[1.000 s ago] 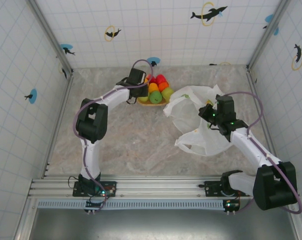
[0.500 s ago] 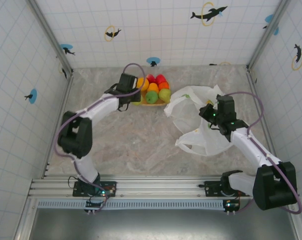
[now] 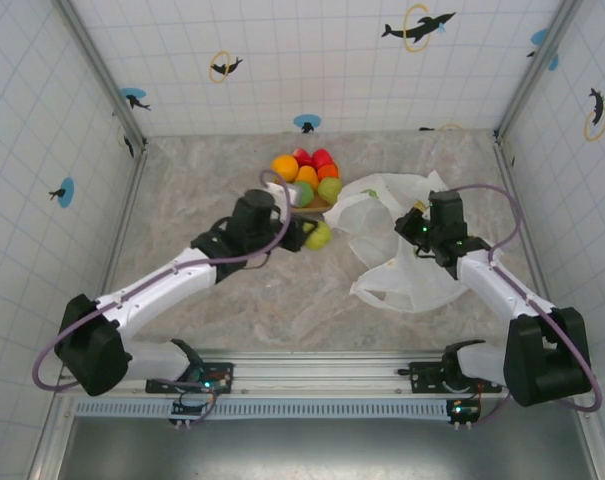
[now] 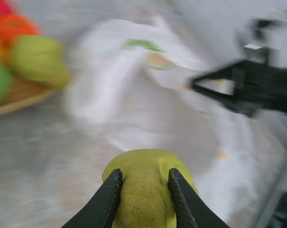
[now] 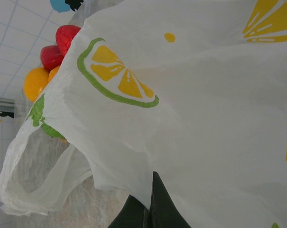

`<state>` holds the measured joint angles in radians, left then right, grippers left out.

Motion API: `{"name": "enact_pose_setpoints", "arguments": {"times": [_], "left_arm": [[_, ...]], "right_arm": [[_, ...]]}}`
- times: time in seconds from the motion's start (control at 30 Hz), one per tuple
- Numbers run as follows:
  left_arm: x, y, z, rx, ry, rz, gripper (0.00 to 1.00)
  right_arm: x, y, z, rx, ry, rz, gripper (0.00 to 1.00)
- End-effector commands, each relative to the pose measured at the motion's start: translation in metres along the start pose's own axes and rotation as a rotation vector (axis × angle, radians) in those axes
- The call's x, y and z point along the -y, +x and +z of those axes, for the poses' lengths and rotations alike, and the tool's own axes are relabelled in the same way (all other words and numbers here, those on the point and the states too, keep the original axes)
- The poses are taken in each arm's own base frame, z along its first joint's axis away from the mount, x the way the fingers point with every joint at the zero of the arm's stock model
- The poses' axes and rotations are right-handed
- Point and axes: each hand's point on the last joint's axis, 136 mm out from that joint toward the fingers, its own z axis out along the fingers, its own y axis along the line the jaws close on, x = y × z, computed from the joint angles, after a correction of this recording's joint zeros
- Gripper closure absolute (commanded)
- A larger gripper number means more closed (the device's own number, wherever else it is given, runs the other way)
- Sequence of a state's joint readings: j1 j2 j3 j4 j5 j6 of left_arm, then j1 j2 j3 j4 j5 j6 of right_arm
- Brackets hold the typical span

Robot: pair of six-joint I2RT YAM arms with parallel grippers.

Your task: Place the fruits into the plastic bag

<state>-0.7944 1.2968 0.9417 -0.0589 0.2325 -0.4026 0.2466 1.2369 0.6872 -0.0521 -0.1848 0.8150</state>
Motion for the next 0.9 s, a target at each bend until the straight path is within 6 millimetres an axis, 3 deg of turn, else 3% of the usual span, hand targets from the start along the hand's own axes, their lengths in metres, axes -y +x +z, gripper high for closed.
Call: {"name": "enact_pose_setpoints", "arguments": {"times": [0.0, 0.2, 0.4, 0.57, 0.7, 0.87], "left_arm": [[0.047, -0.005, 0.015, 0.028, 0.157, 0.03, 0.82], [0.045, -0.004, 0.068, 0.014, 0.118, 0.067, 0.83], [0.039, -0.009, 0.111, 0.073, 0.096, -0.008, 0.84], [0.012, -0.005, 0.116, 0.132, -0.015, -0.053, 0.84], [0.012, 0.003, 0.12, 0.12, -0.001, -0.034, 0.83], [0.013, 0.017, 0.137, 0.105, 0.035, -0.069, 0.82]], "right_arm": [[-0.022, -0.007, -0.002, 0.005, -0.056, -0.013, 1.0], [-0.037, -0.01, -0.023, -0.021, -0.074, -0.051, 1.0], [-0.058, -0.009, -0.043, -0.047, -0.204, 0.061, 1.0], [-0.076, 0.003, -0.054, -0.064, -0.357, 0.238, 1.0], [-0.085, 0.012, -0.059, -0.048, -0.437, 0.339, 1.0], [-0.081, 0.015, -0.058, -0.023, -0.47, 0.427, 1.0]]}}
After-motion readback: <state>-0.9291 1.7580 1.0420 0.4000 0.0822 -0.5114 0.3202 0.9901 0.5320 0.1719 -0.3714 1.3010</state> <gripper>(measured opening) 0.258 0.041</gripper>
